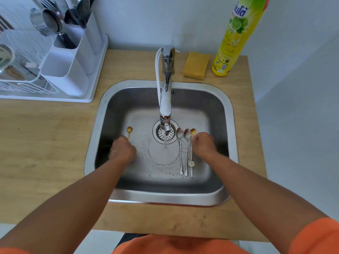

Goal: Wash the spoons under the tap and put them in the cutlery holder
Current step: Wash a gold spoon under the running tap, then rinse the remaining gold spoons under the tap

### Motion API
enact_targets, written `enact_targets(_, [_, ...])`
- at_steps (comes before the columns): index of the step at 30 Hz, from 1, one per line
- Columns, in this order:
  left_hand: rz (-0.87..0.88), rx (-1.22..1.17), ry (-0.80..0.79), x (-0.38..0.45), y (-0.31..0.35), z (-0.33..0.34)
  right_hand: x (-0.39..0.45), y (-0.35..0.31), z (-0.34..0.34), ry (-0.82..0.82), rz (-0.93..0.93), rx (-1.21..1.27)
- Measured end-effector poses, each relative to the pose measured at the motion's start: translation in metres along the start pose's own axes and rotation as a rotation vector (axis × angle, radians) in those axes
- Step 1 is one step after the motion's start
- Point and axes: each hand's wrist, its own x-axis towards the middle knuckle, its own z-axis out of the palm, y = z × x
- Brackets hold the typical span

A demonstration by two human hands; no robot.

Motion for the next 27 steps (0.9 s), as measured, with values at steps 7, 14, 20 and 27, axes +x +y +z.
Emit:
enact_targets(7, [-0.066, 0.111, -0.009, 0.002, -0.004, 0.012, 0.001, 0.013, 0.008, 0.059, 0.056, -0.133])
enact_targets(14, [-0.066, 0.101, -0.045, -0.004, -0.009, 0.017, 0.007, 0.011, 0.012, 0.071, 0.081, -0.102])
enact_targets(20, [-0.068, 0.112, -0.235, -0.012, -0.009, 0.014, 0.011, 0.008, 0.016, 0.092, 0.075, -0.120])
enact_targets(27, [-0.064, 0.059, -0.338, -0.024, -0.004, 0.020, 0.008, 0.004, 0.016, 0.108, 0.090, -0.176])
